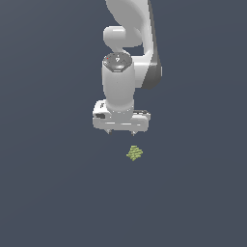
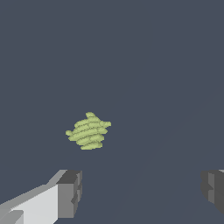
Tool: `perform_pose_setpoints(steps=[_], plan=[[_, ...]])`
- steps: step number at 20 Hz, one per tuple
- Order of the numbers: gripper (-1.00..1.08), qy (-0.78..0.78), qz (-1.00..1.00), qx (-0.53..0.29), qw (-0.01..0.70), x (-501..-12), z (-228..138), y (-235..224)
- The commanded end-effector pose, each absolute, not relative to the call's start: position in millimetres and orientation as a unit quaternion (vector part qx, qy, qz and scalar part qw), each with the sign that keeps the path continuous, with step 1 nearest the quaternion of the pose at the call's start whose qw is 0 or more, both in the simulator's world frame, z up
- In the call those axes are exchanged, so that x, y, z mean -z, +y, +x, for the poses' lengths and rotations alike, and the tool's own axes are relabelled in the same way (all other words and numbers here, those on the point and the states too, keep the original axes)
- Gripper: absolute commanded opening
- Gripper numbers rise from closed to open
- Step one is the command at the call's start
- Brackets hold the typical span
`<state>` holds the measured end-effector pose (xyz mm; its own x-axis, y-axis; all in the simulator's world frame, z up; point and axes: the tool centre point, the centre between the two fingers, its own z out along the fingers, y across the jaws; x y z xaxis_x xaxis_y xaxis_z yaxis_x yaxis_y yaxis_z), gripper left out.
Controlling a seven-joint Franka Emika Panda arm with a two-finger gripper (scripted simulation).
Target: Pick up the object and move it to a goal position.
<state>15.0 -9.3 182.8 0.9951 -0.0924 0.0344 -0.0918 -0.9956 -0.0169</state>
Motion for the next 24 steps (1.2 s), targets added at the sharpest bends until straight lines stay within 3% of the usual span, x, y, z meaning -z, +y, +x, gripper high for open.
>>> perform_pose_setpoints(steps=[1,24], plan=[[1.00,0.055,-0.998,0.017,0.008,-178.9,16.2,-6.5],[1.00,0.235,-0.972,0.001,0.002,-101.5,34.6,47.7]])
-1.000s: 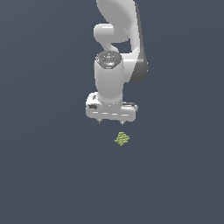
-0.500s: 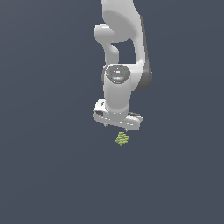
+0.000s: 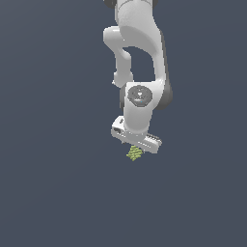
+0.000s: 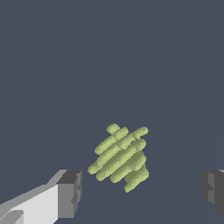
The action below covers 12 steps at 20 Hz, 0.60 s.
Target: Pick up the object and move it to a goal position.
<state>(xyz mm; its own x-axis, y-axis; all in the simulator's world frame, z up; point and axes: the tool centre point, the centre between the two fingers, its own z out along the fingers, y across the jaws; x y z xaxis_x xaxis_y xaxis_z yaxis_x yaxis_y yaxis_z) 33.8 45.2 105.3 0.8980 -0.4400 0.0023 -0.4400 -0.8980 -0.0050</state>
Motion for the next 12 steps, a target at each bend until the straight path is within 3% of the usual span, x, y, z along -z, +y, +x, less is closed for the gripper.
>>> perform_pose_setpoints(steps=[1,12], plan=[[1.00,0.240,-0.971,0.001,0.001,-99.4,34.9,49.1],[1.00,0.255,-0.967,0.000,0.000,-90.3,35.4,54.3]])
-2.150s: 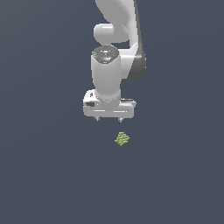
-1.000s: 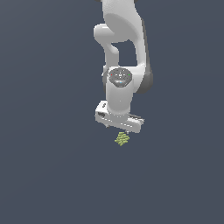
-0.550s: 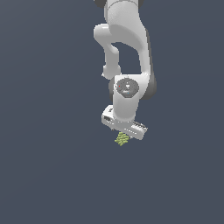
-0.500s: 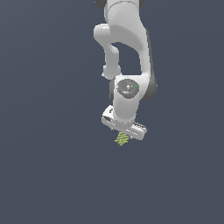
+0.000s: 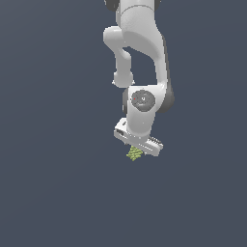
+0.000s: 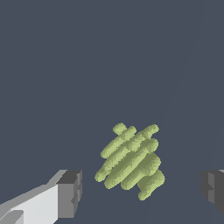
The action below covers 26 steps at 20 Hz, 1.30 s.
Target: Pick up the object and move it to a goal position.
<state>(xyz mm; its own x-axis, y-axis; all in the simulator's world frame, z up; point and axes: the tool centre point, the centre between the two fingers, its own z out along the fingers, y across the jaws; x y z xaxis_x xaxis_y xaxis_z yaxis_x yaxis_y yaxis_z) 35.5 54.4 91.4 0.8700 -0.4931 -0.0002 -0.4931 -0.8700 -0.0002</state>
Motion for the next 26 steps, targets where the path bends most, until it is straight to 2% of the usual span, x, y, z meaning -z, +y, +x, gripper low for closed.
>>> perform_pose_setpoints(steps=[1,10,15,16,26], plan=[[1.00,0.255,-0.967,0.000,0.000,-88.2,35.4,54.4],[1.00,0.257,-0.966,0.000,0.000,-46.9,34.3,54.5],[1.00,0.257,-0.966,0.000,0.000,-41.4,35.6,54.4],[-1.00,0.257,-0.966,0.000,0.000,-41.4,35.6,54.4],[-1.00,0.257,-0.966,0.000,0.000,-41.5,35.6,54.4]])
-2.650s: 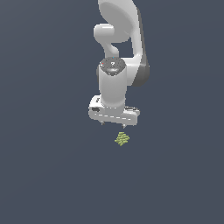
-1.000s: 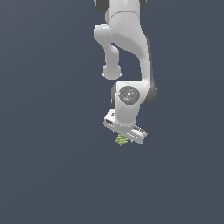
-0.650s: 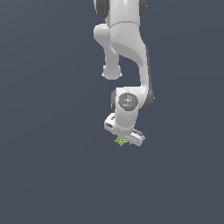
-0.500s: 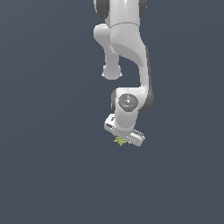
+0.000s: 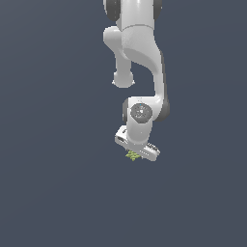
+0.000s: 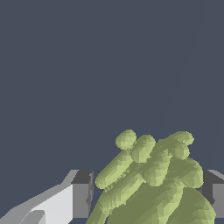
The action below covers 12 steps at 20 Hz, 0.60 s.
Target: Pick up the object and move it to a goal position.
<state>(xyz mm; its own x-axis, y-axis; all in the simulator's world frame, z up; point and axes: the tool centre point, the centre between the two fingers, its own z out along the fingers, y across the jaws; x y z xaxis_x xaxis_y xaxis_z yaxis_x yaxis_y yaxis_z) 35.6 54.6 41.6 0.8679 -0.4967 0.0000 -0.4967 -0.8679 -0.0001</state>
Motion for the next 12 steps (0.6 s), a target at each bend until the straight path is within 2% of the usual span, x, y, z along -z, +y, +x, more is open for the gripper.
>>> perform_pose_setpoints(steps=[1,12], plan=[[-1.00,0.257,-0.966,0.000,0.000,-41.7,35.6,54.3],[-1.00,0.257,-0.966,0.000,0.000,-75.8,26.1,44.3]])
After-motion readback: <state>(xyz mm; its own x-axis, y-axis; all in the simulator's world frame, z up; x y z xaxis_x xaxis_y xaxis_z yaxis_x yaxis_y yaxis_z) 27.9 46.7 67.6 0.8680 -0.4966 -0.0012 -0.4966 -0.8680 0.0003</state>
